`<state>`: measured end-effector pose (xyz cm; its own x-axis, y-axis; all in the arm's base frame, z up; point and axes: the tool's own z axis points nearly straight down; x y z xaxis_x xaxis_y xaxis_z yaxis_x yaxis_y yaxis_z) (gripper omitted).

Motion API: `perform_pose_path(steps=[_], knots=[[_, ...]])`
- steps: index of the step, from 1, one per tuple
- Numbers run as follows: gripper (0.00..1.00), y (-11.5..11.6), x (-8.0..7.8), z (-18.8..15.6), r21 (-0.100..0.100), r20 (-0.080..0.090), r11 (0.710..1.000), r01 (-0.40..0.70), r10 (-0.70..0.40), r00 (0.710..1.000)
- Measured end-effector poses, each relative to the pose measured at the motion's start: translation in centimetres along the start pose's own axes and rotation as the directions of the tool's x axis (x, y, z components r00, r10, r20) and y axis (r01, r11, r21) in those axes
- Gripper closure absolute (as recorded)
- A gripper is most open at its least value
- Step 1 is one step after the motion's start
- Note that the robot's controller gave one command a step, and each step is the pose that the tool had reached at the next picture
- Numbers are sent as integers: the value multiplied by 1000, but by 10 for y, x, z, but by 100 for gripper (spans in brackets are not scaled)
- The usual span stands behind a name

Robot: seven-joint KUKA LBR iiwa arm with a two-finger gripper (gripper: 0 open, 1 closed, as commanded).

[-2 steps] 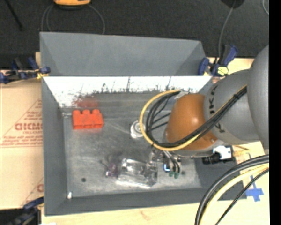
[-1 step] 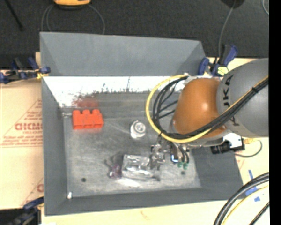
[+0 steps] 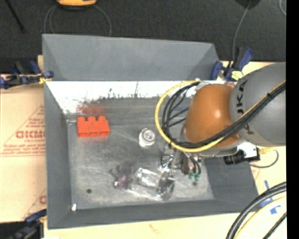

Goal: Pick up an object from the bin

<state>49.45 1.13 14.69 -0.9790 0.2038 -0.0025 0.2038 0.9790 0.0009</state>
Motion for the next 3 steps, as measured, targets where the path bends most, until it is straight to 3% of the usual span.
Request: perform_pose_path(steps=[1,2,3], knots=[[0,16,-2,75,-3,8,997,-82,82,997],[100,16,-4,71,-4,15,997,-83,83,996],[100,28,-6,-71,-2,5,999,-40,40,999]])
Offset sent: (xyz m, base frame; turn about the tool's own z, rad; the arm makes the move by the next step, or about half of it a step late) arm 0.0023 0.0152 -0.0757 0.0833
